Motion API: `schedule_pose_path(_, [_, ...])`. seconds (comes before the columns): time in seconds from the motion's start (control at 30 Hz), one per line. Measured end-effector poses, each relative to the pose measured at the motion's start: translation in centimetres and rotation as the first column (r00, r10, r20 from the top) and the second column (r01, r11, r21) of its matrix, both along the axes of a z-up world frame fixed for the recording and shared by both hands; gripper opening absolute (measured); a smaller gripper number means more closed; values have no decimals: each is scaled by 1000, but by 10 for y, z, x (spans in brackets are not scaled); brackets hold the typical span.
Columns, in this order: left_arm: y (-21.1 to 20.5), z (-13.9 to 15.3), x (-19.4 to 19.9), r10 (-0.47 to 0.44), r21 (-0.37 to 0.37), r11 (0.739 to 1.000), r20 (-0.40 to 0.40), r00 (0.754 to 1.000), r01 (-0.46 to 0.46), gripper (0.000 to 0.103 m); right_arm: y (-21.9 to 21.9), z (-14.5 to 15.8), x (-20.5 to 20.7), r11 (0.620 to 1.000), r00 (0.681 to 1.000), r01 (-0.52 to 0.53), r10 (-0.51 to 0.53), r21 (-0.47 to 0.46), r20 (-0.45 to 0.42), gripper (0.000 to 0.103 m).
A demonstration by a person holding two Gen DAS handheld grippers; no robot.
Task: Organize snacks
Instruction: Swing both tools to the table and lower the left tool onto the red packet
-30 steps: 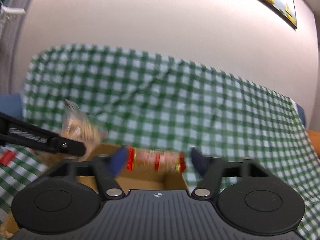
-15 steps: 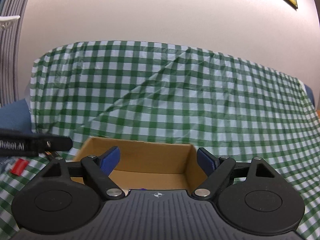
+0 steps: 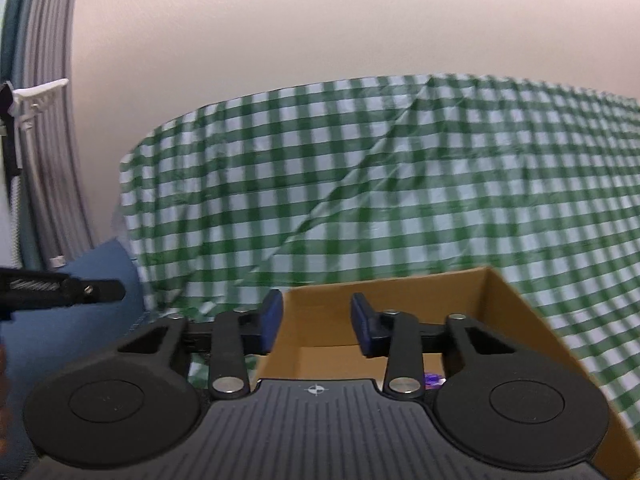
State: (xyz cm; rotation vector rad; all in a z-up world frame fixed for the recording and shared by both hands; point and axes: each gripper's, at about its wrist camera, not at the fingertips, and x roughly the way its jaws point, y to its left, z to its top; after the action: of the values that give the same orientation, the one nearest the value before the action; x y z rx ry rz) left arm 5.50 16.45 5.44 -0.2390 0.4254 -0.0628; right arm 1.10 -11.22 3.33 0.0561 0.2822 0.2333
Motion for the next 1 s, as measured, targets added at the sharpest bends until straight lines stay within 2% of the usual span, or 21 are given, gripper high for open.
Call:
schedule_pose_path(0.1, [32, -23, 7, 119, 11, 993, 5, 993, -119, 9, 8, -1, 3, 999, 999, -43, 44, 7, -16, 38])
schedule_pose_path(0.13, [39, -36, 7, 151, 32, 988, -15, 988, -151, 9, 10, -1, 5, 998, 998, -60, 60, 11, -25, 38])
schedule_pose_path(0.17, [46, -51, 15, 191, 74, 980, -103, 976, -184, 9, 12, -2, 5, 997, 997, -75, 75, 15, -33, 39])
schedule_pose_path(0.2, [54, -59, 24, 254, 116, 965, -180, 950, -236, 9, 14, -2, 7, 996, 995, -89, 90, 18, -42, 39])
schedule_pose_path(0.27, [70, -65, 33, 307, 103, 951, -209, 928, -291, 9, 18, -1, 8, 993, 992, -114, 116, 26, -58, 40])
schedule_pose_path(0.4, [78, -78, 53, 312, 122, 949, -249, 917, -290, 10, 24, 1, 12, 986, 983, -161, 164, 48, -79, 43])
schedule_pose_path(0.5, [76, -89, 68, 294, 136, 955, -280, 914, -266, 17, 31, -2, 17, 981, 976, -184, 191, 66, -107, 44])
schedule_pose_path(0.57, [75, -97, 80, 284, 149, 957, -299, 911, -249, 36, 36, -6, 19, 978, 970, -196, 204, 70, -131, 44])
schedule_pose_path(0.6, [73, -103, 85, 283, 151, 957, -311, 907, -247, 41, 40, -8, 21, 976, 967, -205, 213, 71, -142, 44])
schedule_pose_path(0.63, [73, -108, 89, 284, 150, 957, -326, 902, -247, 46, 44, -9, 23, 974, 964, -214, 222, 67, -148, 44])
schedule_pose_path(0.73, [72, -124, 104, 297, 166, 954, -373, 879, -251, 51, 54, -13, 25, 971, 959, -237, 241, 42, -151, 44])
schedule_pose_path(0.83, [66, -144, 120, 327, 232, 941, -440, 836, -245, 59, 57, -15, 28, 969, 956, -245, 247, 32, -160, 44])
schedule_pose_path(0.87, [64, -147, 122, 331, 254, 937, -444, 833, -238, 61, 58, -16, 29, 969, 955, -246, 248, 31, -165, 44])
schedule_pose_path(0.93, [65, -147, 124, 329, 251, 939, -440, 836, -237, 60, 59, -17, 31, 969, 953, -246, 246, 26, -174, 44])
schedule_pose_path(0.97, [67, -146, 124, 325, 236, 942, -446, 834, -240, 49, 59, -18, 31, 969, 953, -245, 245, 23, -178, 44])
schedule_pose_path(1.0, [69, -145, 122, 324, 223, 943, -449, 833, -247, 43, 60, -19, 32, 970, 953, -244, 243, 19, -183, 44])
